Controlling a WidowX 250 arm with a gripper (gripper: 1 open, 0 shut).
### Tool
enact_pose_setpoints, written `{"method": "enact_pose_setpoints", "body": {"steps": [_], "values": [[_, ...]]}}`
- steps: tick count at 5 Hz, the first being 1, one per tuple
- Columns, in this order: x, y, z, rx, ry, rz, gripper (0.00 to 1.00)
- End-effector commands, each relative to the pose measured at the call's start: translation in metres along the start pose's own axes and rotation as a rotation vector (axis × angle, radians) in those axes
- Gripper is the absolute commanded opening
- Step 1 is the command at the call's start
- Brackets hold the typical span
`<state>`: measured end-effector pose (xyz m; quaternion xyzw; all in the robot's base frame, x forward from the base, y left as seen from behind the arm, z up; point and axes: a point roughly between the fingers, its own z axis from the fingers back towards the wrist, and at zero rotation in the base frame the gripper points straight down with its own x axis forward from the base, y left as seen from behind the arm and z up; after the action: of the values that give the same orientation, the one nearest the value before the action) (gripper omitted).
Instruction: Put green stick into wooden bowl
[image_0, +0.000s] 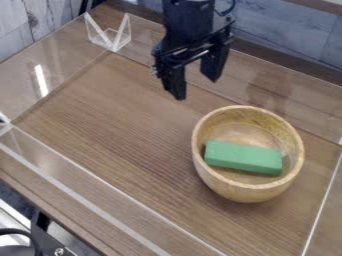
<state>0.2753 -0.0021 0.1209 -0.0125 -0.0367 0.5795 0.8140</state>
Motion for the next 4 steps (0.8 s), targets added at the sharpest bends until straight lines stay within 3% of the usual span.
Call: {"method": "enact_pose_setpoints", "body": {"steps": [1,3,4], "values": [[0.008,0.005,0.023,-0.067,-0.012,0.009,1.0],[-0.01,-0.012,0.009,-0.063,0.015,-0.057,1.0],[-0.013,-0.01,0.013,-0.088,0.022,-0.098,1.0]]}}
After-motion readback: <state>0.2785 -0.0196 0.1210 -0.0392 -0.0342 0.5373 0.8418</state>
